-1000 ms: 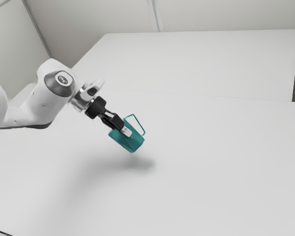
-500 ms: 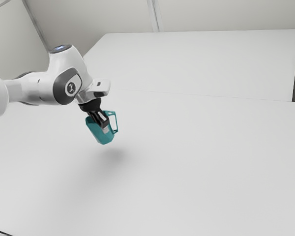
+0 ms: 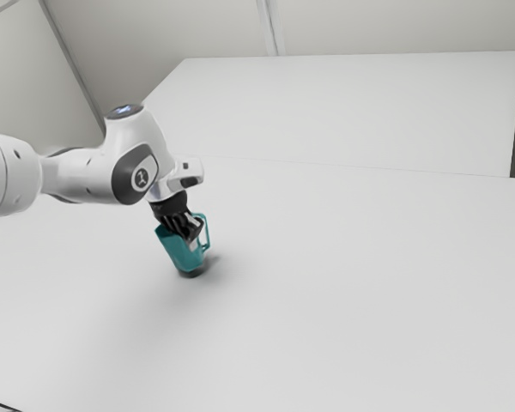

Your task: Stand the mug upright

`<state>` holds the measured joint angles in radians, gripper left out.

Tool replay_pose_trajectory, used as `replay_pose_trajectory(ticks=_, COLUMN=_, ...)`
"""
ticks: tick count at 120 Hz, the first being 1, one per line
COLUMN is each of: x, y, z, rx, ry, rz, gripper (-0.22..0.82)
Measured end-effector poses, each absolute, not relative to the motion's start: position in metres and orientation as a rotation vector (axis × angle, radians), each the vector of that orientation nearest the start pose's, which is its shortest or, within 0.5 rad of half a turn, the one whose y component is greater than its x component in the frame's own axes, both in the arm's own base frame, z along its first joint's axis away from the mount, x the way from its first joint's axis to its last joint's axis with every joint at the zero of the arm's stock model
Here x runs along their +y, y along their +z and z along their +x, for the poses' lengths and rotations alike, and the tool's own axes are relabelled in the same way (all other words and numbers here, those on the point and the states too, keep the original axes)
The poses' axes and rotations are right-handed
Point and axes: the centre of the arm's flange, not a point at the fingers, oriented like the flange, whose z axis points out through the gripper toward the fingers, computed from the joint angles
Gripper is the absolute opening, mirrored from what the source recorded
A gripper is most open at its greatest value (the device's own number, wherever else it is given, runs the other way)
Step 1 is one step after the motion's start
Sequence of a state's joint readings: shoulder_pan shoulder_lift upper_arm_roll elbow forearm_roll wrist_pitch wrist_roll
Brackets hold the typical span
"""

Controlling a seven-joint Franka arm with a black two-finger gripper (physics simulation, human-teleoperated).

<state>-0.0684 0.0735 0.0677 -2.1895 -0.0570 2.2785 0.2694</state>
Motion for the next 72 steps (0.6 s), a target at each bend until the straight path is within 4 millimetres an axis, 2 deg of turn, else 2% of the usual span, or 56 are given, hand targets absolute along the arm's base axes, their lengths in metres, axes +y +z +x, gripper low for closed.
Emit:
replay_pose_trajectory(ticks=20, x=-0.005, y=0.345, z=0.542, rx=0.308, ry=-0.009, rz=-3.166, gripper=-0.18)
replay_pose_trajectory(ticks=28, x=-0.006, y=0.344, z=0.541, rx=0.287, ry=-0.004, rz=-3.171, gripper=-0.14)
replay_pose_trajectory(ticks=52, x=-0.006, y=0.348, z=0.542, rx=0.231, ry=-0.017, rz=-3.191, gripper=0.26)
replay_pose_trajectory(ticks=72, x=-0.012, y=0.374, z=0.542, rx=0.225, ry=-0.072, rz=-3.198, gripper=0.45)
